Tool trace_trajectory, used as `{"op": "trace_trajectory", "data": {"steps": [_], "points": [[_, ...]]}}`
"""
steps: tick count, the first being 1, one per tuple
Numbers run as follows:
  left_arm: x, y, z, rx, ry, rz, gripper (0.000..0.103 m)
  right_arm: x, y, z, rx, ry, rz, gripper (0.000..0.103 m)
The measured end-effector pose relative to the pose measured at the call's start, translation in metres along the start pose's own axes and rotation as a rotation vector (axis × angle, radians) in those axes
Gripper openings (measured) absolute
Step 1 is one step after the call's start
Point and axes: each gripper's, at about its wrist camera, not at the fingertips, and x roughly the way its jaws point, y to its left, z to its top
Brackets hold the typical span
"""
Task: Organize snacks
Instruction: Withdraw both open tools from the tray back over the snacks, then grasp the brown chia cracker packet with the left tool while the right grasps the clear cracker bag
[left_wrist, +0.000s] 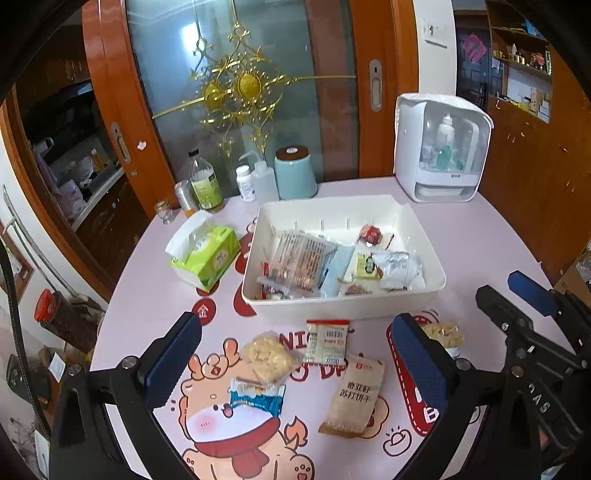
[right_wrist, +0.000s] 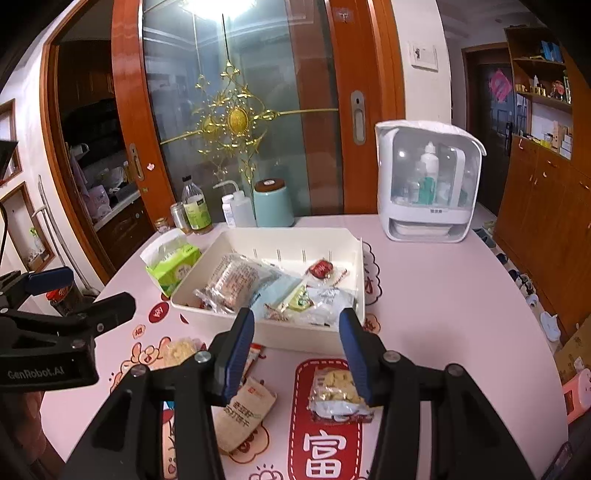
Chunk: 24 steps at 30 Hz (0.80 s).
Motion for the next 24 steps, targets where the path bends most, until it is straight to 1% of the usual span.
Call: {"op": "trace_trajectory", "data": {"steps": [2, 3, 8, 12, 17, 20, 24], "points": [[0.006, 0.0, -0.008, -0.005, 0.019, -0.009, 0.102, 0.004, -0.004, -0.006, 0.008, 0.017, -0.005, 0.055], [0.01, 0.0, -0.012, -0.008, 0.03, -0.013, 0.102, 0.006, -0.007, -0.01, 0.013, 0.027, -0.011, 0.056], [0.033, -0.001, -0.033, -0.02, 0.088, -0.04, 0.102, 0.023, -0.023, -0.027, 0.049, 0.099, -0.025, 0.056], [0.052, 0.0, -0.049, -0.037, 0.135, -0.058, 0.102, 0.039, -0.034, -0.041, 0.075, 0.163, -0.052, 0.056], [0.075, 0.004, -0.064, -0.051, 0.183, -0.076, 0.102, 0.052, -0.042, -0.053, 0.096, 0.21, -0.069, 0.056], [0.088, 0.006, -0.072, -0.055, 0.213, -0.078, 0.102, 0.059, -0.048, -0.059, 0.116, 0.236, -0.056, 0.056], [0.105, 0.01, -0.082, -0.059, 0.259, -0.071, 0.102, 0.068, -0.066, -0.071, 0.17, 0.277, -0.038, 0.056]]}}
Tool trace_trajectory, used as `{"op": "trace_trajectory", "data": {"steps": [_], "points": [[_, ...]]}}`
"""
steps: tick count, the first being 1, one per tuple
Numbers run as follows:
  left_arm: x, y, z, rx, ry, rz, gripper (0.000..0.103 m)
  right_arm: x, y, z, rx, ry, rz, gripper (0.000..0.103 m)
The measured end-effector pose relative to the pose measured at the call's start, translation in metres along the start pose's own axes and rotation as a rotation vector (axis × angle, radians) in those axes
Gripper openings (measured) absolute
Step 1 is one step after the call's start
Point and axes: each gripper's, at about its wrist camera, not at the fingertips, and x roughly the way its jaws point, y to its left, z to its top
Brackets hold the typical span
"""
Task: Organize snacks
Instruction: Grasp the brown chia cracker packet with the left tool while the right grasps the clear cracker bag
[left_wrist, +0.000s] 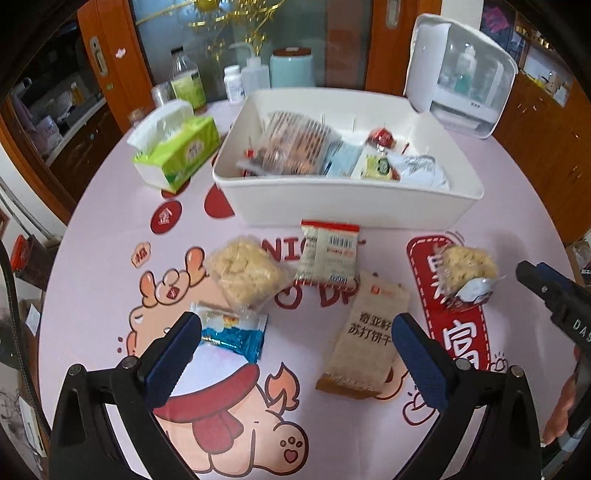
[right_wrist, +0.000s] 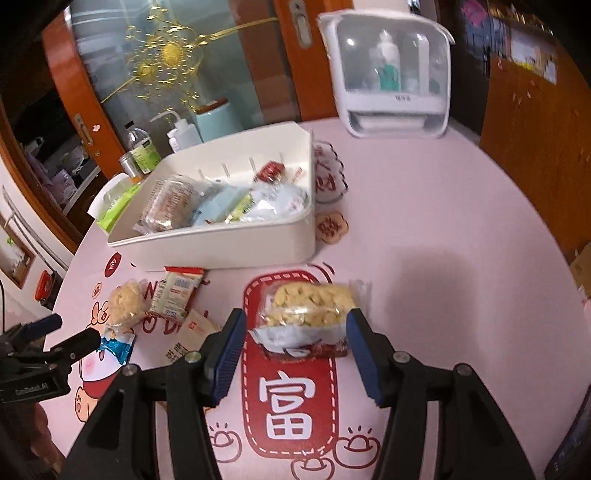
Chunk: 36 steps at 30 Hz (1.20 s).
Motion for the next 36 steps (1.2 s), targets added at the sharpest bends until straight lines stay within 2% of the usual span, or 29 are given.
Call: {"op": "trace_trajectory", "data": {"steps": [3, 5, 9, 16, 22, 29, 32, 36], "points": [[0.015, 0.004, -0.005, -0.009, 0.034, -0.018, 0.102, 0.01, -0.016, -0.003, 0.051, 0.044, 0.028, 0.06], [0.023, 0.004, -0.008, -0.012, 0.062, -0.035, 0.102, 0.017, -0.024, -0.004, 0.078, 0.069, 0.05, 0.069], [0.043, -0.003, -0.015, 0.008, 0.111, -0.056, 0.102, 0.028, -0.034, -0.006, 0.099, 0.086, 0.062, 0.071], [0.074, -0.033, -0.023, 0.09, 0.176, -0.08, 0.102, 0.046, -0.02, -0.005, 0.052, 0.089, 0.071, 0.099], [0.09, -0.059, -0.025, 0.143, 0.195, -0.095, 0.102, 0.068, -0.004, 0.004, 0.021, 0.096, 0.027, 0.1], [0.104, -0.08, -0.027, 0.179, 0.219, -0.072, 0.102, 0.098, 0.017, 0.014, -0.084, 0.163, -0.101, 0.1], [0.108, -0.088, -0.028, 0.193, 0.222, -0.056, 0.102, 0.105, 0.018, 0.018, -0.088, 0.194, -0.146, 0.1], [0.114, -0.094, -0.024, 0.186, 0.233, -0.066, 0.096, 0.115, 0.014, 0.021, -0.069, 0.252, -0.164, 0.1]]}}
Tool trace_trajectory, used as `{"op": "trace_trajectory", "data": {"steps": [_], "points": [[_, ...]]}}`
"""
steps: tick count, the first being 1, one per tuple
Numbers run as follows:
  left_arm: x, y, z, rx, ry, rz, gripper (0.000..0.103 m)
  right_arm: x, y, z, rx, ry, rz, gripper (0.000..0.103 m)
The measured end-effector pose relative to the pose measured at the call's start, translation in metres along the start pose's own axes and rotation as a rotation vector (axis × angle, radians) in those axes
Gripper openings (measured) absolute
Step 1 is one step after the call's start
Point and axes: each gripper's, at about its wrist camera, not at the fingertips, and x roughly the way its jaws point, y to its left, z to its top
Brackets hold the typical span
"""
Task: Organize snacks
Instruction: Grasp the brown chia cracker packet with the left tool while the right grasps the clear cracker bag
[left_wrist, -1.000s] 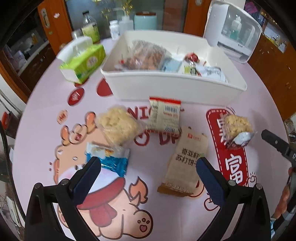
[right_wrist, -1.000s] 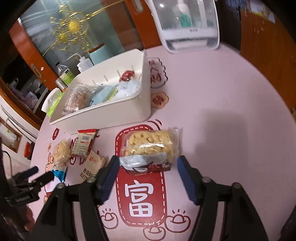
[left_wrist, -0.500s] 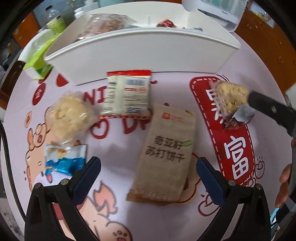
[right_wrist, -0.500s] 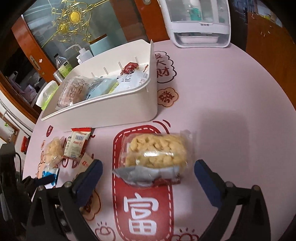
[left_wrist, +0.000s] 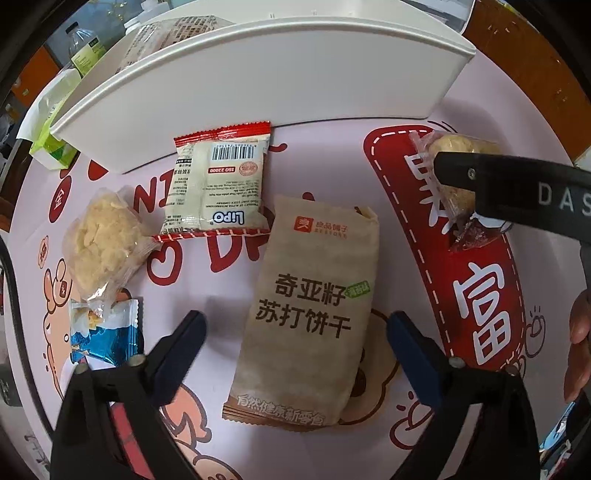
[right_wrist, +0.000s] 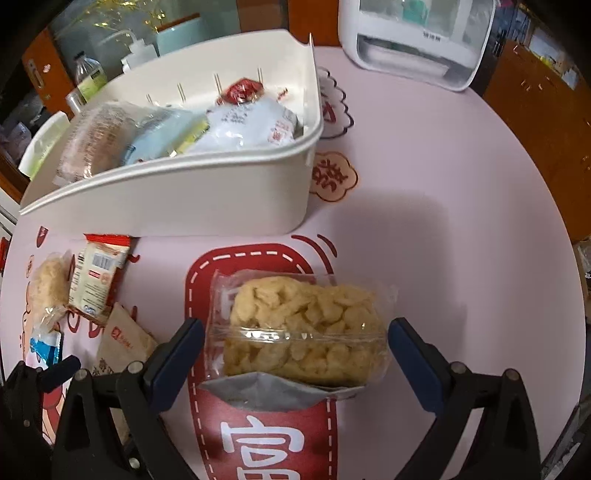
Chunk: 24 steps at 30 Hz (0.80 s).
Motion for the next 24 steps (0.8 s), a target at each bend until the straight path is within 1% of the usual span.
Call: {"op": "trace_trajectory", "data": {"steps": [2, 4, 5, 6, 7, 8, 10, 14, 16, 19, 24], "points": [[0.004, 0.0, 0.0, -0.012, 0.005, -0.01, 0.095, 0.002, -0.001, 0.002, -0.004, 0.015, 0.003, 0.1], [0.005, 0.003, 0.0, -0.022, 0.003, -0.021, 0.091, 0.003, -0.001, 0.003, -0.008, 0.024, 0.005, 0.099], [0.003, 0.002, 0.001, -0.021, -0.008, -0.022, 0.084, 0.003, 0.0, 0.004, -0.007, 0.026, 0.009, 0.097], [0.001, 0.004, 0.0, -0.015, -0.016, -0.025, 0.073, 0.003, 0.0, 0.004, -0.008, 0.029, 0.017, 0.095], [0.001, 0.005, 0.0, -0.001, -0.026, -0.029, 0.067, 0.003, -0.001, 0.005, -0.008, 0.031, 0.026, 0.092], [0.0, 0.006, 0.001, 0.005, -0.03, -0.033, 0.057, 0.002, -0.002, 0.004, 0.0, 0.032, 0.034, 0.089], [-0.003, 0.006, 0.002, 0.023, -0.029, -0.025, 0.056, -0.001, -0.004, 0.003, 0.015, 0.023, 0.036, 0.085], [-0.006, 0.007, -0.002, 0.009, -0.026, -0.029, 0.056, -0.008, -0.011, 0.0, 0.051, 0.007, 0.089, 0.081], [-0.012, 0.008, -0.011, -0.004, -0.026, -0.033, 0.056, -0.016, -0.013, -0.003, 0.054, -0.019, 0.102, 0.08], [-0.022, 0.015, -0.014, -0.021, -0.039, -0.037, 0.055, -0.033, -0.017, -0.007, 0.062, -0.071, 0.127, 0.079], [-0.054, 0.027, -0.011, -0.055, -0.093, -0.054, 0.055, -0.067, -0.019, -0.013, 0.072, -0.154, 0.156, 0.079]]}}
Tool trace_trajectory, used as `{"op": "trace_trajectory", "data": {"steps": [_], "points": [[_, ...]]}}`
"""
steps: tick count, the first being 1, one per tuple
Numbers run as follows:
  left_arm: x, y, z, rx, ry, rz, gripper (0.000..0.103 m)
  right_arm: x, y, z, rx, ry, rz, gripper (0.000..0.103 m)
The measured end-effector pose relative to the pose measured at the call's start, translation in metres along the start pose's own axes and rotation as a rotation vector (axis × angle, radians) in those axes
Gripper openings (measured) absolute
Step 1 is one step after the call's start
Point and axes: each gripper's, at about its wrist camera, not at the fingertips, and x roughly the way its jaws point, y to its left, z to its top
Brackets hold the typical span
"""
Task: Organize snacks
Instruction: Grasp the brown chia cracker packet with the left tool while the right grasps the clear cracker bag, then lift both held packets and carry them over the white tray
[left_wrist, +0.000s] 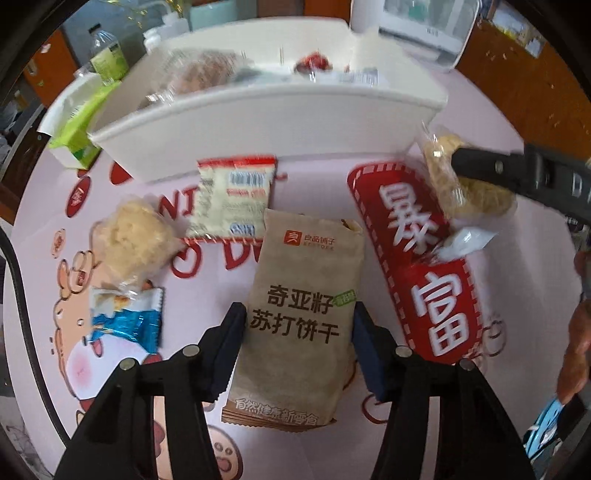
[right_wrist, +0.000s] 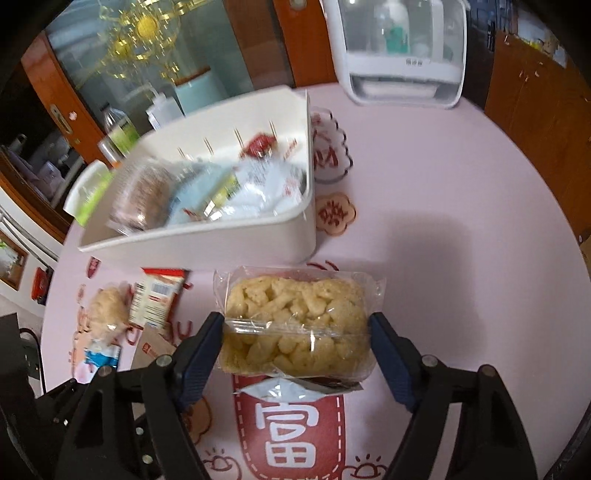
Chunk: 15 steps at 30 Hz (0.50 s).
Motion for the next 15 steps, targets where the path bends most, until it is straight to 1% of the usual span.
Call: {"op": "trace_trajectory", "data": {"steps": [7, 15], "points": [[-0.067, 0.016, 0.023, -0.046, -0.149, -0.01, 0.056, -0.046, 0.01, 0.007, -0.009, -0.11, 0.042, 0.079], [-0.138, 0.016, 0.053, -0.065, -0.307, -0.001, 0.056, -0.095, 0.029, 0.025, -0.042, -0.242, 0.078, 0.079]]}}
